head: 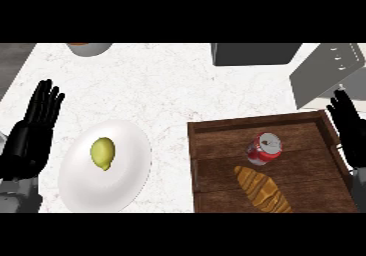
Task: Pick the croissant from the tray and place it in the tiered shelf
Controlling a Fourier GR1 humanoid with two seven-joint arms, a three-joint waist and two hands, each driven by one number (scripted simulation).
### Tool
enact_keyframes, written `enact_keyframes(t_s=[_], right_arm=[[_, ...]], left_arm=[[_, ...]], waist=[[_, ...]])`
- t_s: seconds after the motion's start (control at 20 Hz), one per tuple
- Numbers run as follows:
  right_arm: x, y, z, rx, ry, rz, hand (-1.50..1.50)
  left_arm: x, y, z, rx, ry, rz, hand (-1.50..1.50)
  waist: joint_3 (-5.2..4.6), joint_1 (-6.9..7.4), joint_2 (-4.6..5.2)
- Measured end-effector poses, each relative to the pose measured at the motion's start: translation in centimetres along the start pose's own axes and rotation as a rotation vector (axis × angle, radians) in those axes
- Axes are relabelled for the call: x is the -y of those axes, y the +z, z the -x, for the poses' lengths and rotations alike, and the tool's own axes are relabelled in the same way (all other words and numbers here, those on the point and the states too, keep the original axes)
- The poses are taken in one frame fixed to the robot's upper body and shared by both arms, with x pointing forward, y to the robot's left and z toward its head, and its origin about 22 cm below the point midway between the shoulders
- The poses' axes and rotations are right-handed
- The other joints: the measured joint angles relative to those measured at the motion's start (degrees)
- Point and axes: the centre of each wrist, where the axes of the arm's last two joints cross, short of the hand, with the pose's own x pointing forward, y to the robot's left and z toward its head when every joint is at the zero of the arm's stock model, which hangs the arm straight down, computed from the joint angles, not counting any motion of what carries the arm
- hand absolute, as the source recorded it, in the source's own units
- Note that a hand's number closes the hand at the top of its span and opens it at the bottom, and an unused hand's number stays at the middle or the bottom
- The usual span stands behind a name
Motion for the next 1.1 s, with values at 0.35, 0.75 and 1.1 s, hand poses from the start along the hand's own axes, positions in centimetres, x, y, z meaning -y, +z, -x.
enact_keyframes(t_s=[0.35,0.75,1.1], right_arm=[[2.4,-1.4,-6.1,0.31,0.128,-0.253,1.5],[7.6,-2.6,-3.5,0.274,0.209,-0.484,-1.5],[10.4,-2.8,-5.9,0.305,0.273,-0.759,-1.5]], left_arm=[[-0.5,2.8,4.4,-0.358,0.001,-0.012,0.0],[0.5,3.3,6.4,-0.597,0.038,0.014,0.0],[0.0,3.1,6.6,-0.63,0.041,0.015,0.0]], waist=[[-0.75,1.28,1.54],[-0.61,2.01,1.62],[-0.48,1.71,1.15]])
